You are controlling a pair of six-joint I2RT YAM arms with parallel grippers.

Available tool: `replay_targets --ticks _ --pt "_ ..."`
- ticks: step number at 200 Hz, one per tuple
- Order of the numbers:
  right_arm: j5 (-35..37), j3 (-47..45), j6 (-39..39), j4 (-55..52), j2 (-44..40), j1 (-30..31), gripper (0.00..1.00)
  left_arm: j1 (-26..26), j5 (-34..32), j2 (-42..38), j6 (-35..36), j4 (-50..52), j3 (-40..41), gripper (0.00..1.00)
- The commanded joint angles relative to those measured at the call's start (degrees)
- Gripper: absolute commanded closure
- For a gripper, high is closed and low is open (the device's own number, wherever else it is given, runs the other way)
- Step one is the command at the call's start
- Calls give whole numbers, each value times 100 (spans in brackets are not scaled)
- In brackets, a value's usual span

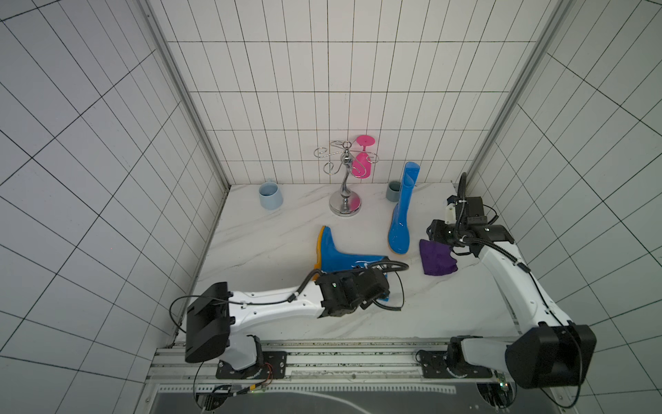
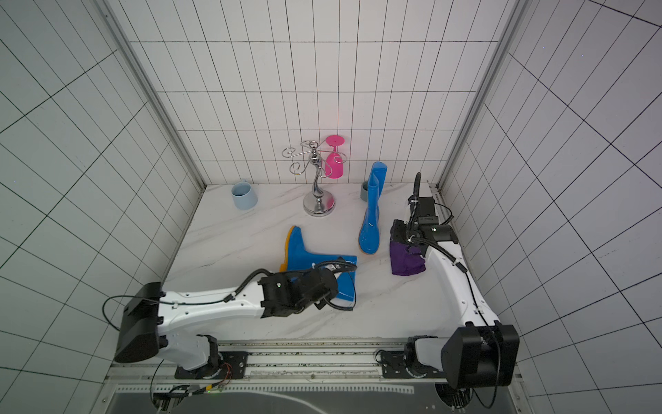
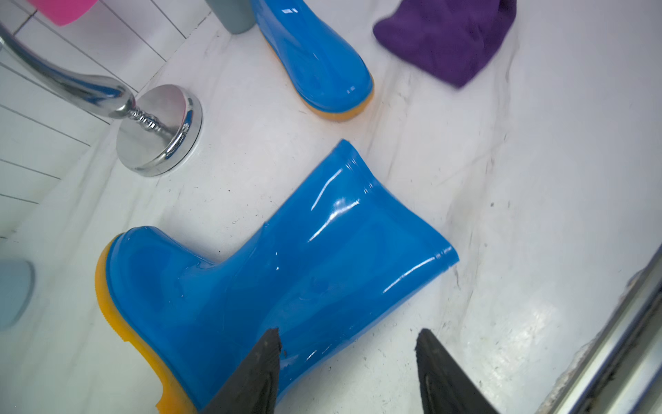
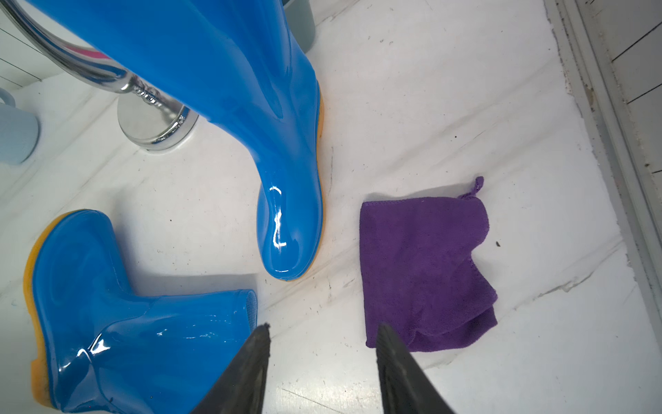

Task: Wipe the rubber boots with a cloth
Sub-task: Adjust the rubber boot at the center of the board.

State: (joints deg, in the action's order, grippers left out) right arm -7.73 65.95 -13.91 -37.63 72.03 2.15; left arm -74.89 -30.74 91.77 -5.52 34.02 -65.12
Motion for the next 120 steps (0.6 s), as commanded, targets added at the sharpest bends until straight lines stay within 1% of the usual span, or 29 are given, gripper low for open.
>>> replay_targets --ticks 1,24,53,91,120 --pt "-429 -223 -15 181 -249 -181 50 -414 -1361 699 563 873 -219 40" --pt "-579 -221 -6 188 -359 -315 50 -711 -1476 1218 715 896 -445 40" --pt "-703 -299 20 226 -424 -450 50 -812 -1457 1498 913 780 -616 40" --pt "-833 -347 11 324 -416 -541 50 -829 -1163 1777 1135 681 -880 40" --pt "-866 -269 3 326 -357 -582 50 -834 -694 1984 1294 693 -1093 40"
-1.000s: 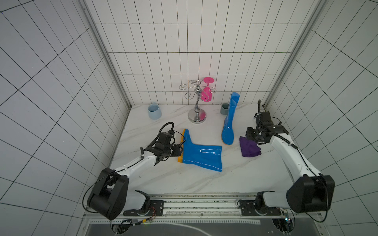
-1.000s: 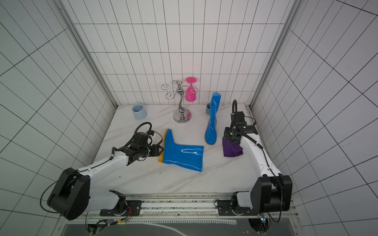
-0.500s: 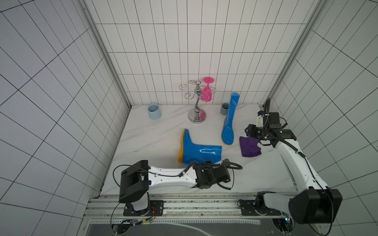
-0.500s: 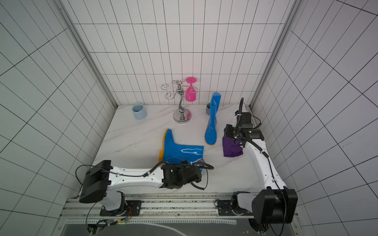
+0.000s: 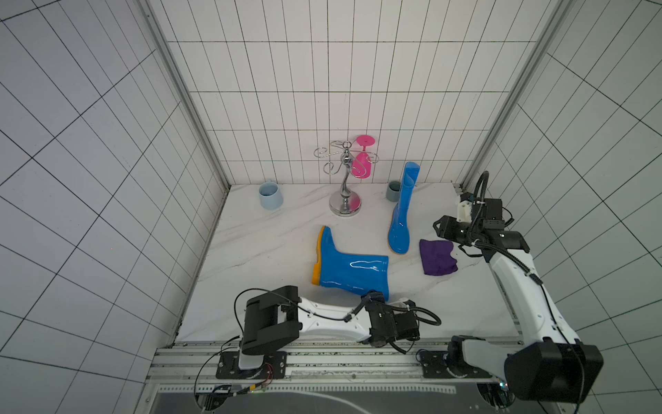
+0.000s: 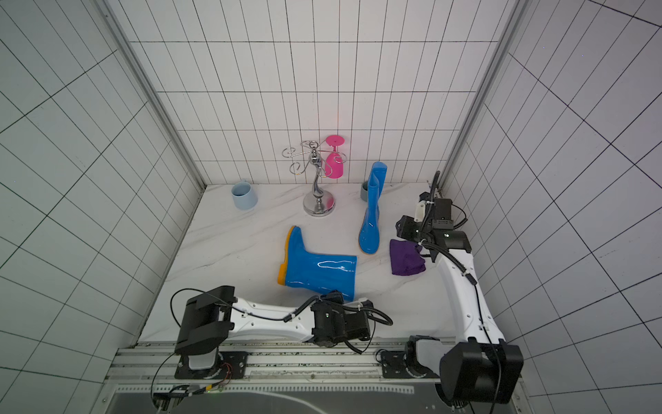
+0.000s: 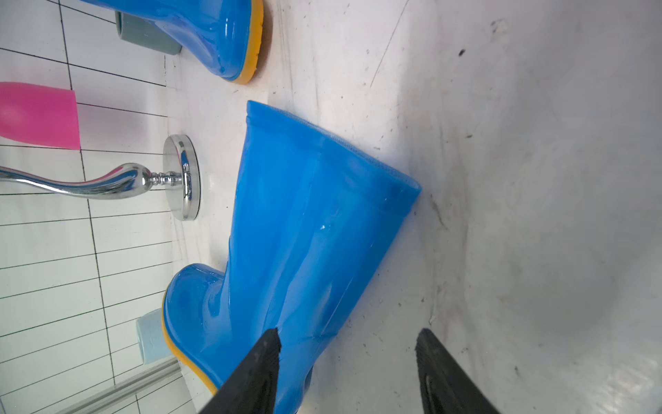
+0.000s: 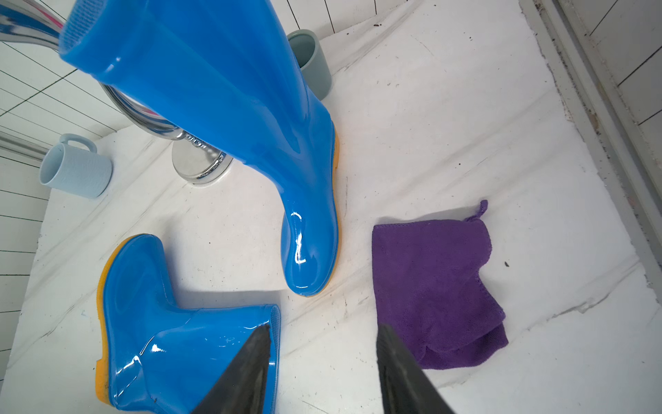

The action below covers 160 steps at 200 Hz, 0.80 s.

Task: Wipe the rubber boots with a cloth
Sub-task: Adjust the rubber boot at the center of the board.

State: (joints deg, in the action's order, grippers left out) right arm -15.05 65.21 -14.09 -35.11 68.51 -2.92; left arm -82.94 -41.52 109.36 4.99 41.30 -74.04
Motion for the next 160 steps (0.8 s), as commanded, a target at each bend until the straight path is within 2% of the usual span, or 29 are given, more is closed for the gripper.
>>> replay_targets --ticks 1,20,58,98,160 --pt "-136 -194 20 75 -5 -76 50 -30 400 230 245 -35 -204 40" --pt "-156 -192 16 84 3 -95 50 -28 737 259 325 -63 -271 41" --pt "-174 -234 11 108 -33 -113 51 8 979 387 528 -161 -342 41" --pt "-174 -240 20 105 -39 -130 51 109 1074 582 700 -240 -491 41" --pt "-62 -278 54 101 -82 -139 51 264 865 1083 887 -330 -743 43"
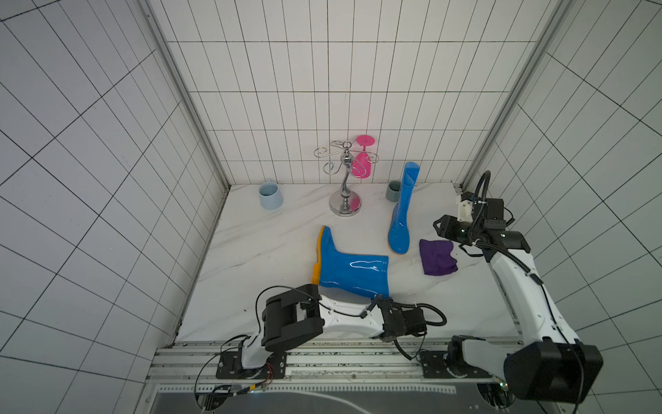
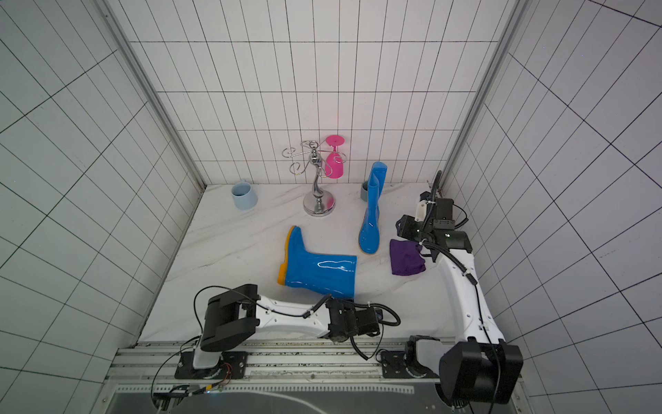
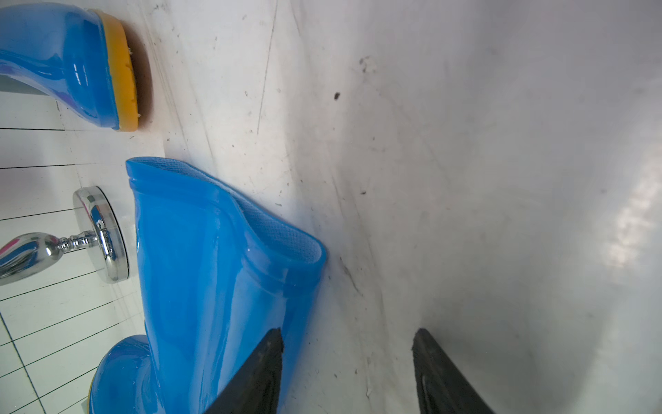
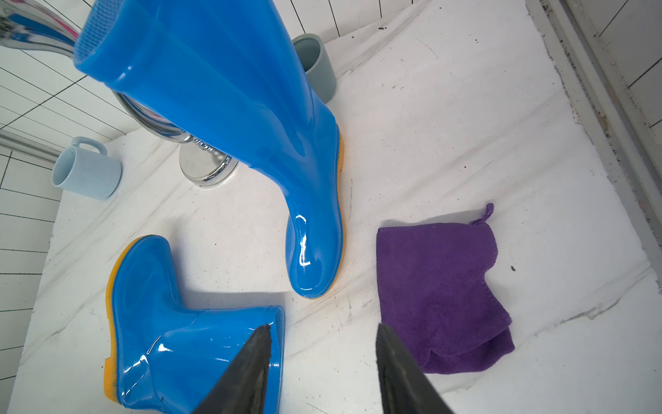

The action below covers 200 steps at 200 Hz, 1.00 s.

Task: Wipe the rubber boots with a cloth
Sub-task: Adjust the rubber boot at the center of the board.

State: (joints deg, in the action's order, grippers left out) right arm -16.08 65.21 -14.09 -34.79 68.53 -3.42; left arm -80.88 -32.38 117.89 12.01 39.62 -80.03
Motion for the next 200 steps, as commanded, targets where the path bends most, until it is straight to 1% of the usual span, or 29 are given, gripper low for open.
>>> replay_targets --ticks 1,32,46,54,73,81,100,123,152,174,200 --pt "42 -279 55 68 -89 -89 51 61 -49 237 191 -163 -144 43" --pt "144 -289 89 55 -125 -89 51 219 -73 462 224 -192 -207 46" --pt "166 -297 91 52 -130 -97 51 310 -73 558 231 -152 -230 51" --pt "175 -298 90 51 -135 -97 51 358 -41 591 217 -147 -241 58" --pt "199 -314 96 46 -157 -106 51 479 -32 603 158 -117 -282 80" --pt "218 -325 101 48 -171 -109 51 524 -59 578 109 -89 -323 88" --pt "270 -352 90 42 -197 -132 51 657 -23 430 -41 11 -446 100" --pt "314 -348 56 4 -233 -206 51 811 82 -2 -306 -42 -565 100" --pt "377 -321 -30 -37 -294 -385 51 1040 230 -761 -707 -174 -815 100" --pt "280 -342 -109 -35 -313 -576 51 1207 277 -1289 -920 -433 -980 100" --pt "175 -376 -173 -31 -366 -766 52 1277 265 -1728 -886 -842 -1130 100"
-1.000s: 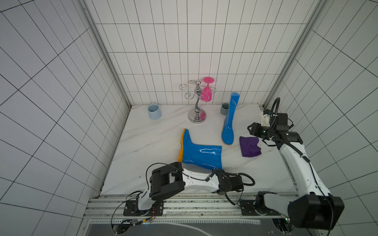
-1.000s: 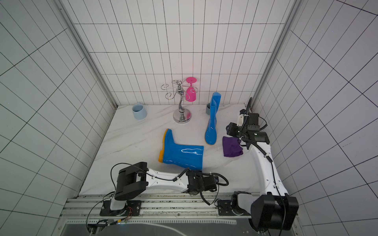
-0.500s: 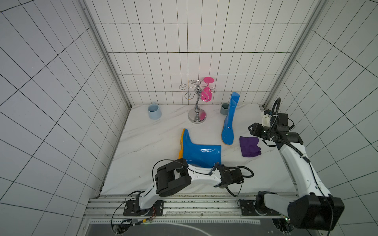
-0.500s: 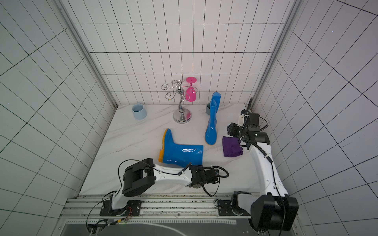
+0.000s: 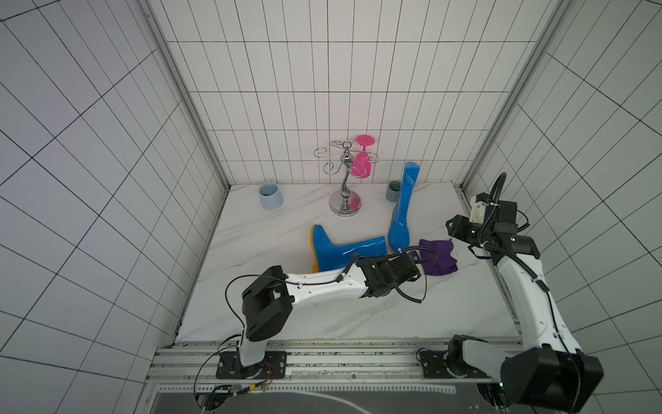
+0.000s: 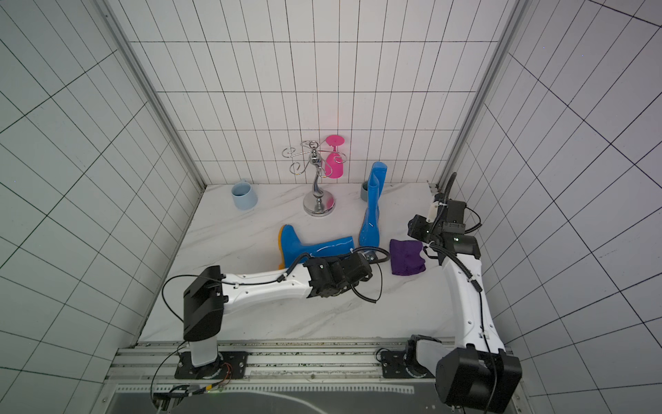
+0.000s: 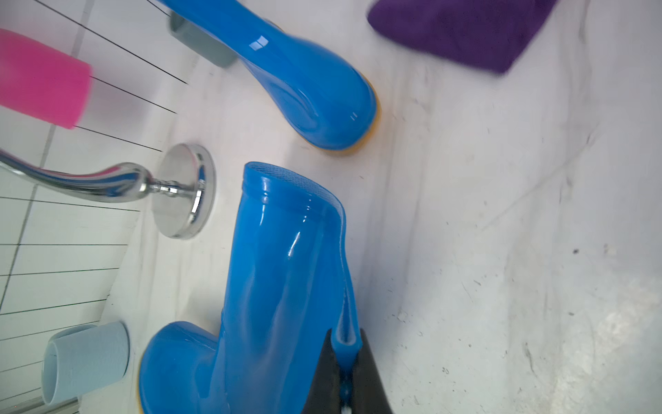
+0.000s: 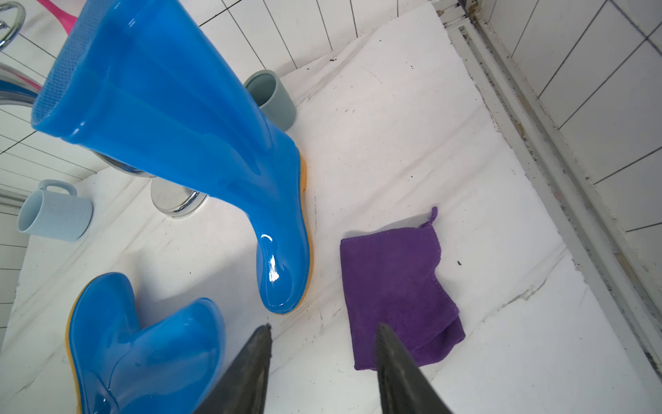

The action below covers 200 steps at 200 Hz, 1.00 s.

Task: Wipe the rubber boots with a cloth
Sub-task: Adjust the rubber boot at the center of the board.

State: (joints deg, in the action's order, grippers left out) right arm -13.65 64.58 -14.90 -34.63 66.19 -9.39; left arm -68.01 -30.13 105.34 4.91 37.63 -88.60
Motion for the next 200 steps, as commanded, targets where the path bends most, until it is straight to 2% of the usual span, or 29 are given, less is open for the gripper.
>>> replay_targets --ticks 1,41,60,76,97,126,172,200 --pt "-68 -314 -92 -45 -137 -169 52 -11 37 -489 -166 -660 -277 100" --pt "-58 -318 -119 -44 -230 -349 52 33 133 -1035 -186 -1412 -438 100" --pt "-102 -334 -128 -46 -204 -362 52 34 161 -1444 -323 -1776 -156 100" --pt "-145 -371 -120 -43 -160 -363 52 29 152 -1980 -506 -2132 574 100" --pt "-180 -423 -119 -9 -140 -371 52 -2 123 -2932 -740 -2657 2069 100" --pt "-243 -462 -136 60 -86 -372 53 -10 -194 -4418 -1712 -2340 3703 100" --pt "-251 -516 -136 128 -27 -375 53 399 -1058 -6000 -3391 -1229 5097 100" --pt "-261 -555 -136 141 -35 -372 53 1256 -818 -6794 -4080 -1043 5677 100"
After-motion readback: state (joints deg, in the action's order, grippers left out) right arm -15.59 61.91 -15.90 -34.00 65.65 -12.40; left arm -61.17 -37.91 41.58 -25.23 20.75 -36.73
